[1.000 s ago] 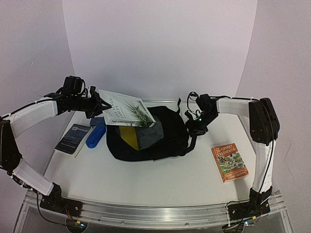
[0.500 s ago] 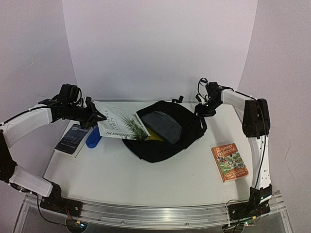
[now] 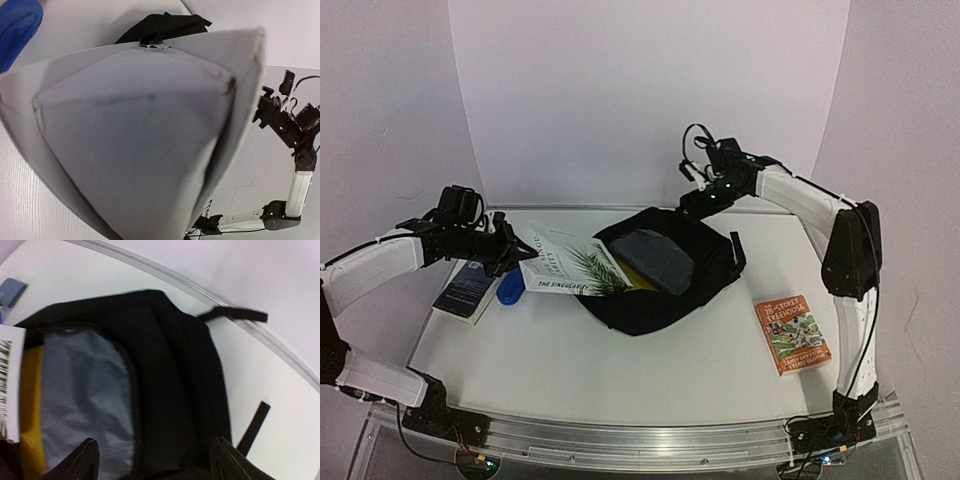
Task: Pack the student bag
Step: Adjust the student bag at the center of the board.
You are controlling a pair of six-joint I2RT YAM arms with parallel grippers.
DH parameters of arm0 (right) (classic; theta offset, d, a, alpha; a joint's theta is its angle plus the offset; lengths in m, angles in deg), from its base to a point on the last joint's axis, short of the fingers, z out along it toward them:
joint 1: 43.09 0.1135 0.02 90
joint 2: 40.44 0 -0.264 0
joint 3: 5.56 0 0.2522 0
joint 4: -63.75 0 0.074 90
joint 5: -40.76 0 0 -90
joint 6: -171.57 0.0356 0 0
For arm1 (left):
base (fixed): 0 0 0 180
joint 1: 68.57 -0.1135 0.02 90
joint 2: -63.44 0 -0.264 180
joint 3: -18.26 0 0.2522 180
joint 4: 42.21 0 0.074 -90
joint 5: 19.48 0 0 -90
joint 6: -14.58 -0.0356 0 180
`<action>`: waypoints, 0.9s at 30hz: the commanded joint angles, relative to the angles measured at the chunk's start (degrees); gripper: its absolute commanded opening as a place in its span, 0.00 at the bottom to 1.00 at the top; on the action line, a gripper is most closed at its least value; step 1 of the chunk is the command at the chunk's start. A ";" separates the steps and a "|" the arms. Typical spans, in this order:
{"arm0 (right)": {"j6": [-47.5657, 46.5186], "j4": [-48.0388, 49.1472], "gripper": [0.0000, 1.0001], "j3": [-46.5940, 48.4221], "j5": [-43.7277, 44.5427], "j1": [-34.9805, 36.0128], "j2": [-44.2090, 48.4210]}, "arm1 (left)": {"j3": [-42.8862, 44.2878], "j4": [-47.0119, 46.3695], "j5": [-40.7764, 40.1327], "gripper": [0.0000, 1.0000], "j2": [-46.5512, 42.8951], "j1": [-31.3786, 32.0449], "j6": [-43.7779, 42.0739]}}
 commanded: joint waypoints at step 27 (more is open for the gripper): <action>-4.30 2.48 0.00 0.63 14.19 15.29 -9.14 | -14.12 -11.49 -0.46 0.00 -18.92 0.32 17.03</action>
